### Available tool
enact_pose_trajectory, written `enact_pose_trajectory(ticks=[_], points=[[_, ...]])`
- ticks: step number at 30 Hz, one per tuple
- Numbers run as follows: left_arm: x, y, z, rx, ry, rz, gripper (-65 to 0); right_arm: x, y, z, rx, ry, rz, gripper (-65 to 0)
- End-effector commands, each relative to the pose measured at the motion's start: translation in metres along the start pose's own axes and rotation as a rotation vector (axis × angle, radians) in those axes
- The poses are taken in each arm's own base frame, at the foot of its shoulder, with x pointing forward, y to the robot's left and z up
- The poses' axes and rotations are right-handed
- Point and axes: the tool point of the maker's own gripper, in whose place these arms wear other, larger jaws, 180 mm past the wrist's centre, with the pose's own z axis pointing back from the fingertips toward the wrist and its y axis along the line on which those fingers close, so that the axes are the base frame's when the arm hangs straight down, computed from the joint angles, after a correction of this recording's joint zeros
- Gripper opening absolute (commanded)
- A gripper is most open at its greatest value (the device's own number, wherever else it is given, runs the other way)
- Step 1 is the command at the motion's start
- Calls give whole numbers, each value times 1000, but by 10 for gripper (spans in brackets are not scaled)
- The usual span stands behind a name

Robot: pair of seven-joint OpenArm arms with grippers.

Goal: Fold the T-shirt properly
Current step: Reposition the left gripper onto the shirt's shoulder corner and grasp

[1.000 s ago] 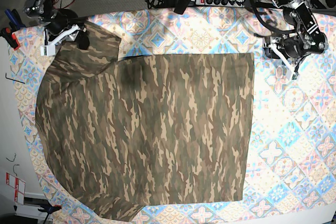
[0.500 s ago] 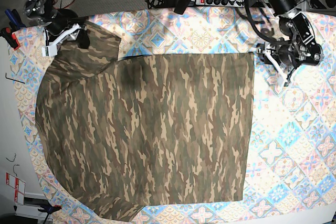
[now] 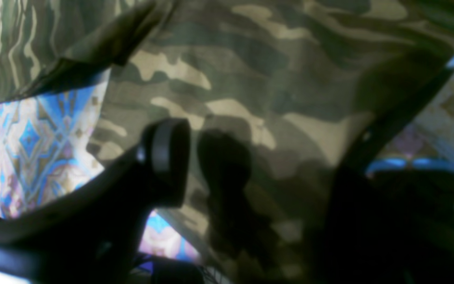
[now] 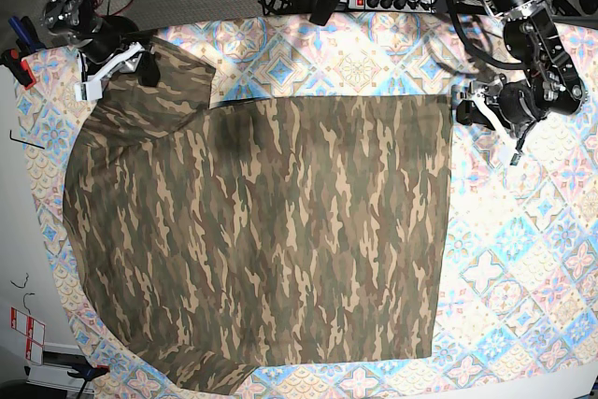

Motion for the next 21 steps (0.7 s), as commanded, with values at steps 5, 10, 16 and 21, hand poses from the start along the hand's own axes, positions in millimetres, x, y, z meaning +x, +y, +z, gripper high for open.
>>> enact_pose_trajectory(ticks=[5,10,16,21], points=[[3,-4,-8,-91,-39,64,-328,-59,-3,0,-48,270,50,-312],[-6,8,-11,-87,-29,97,-328,-60,-2,0,-44,274,53,-312],[-10,16,-10,-47,-7,81,-328,-59,-2,0,-44,273,54,-312],[-14,8,-17,-56,3,88,-328,-60,-2,0,-44,274,54,-312]])
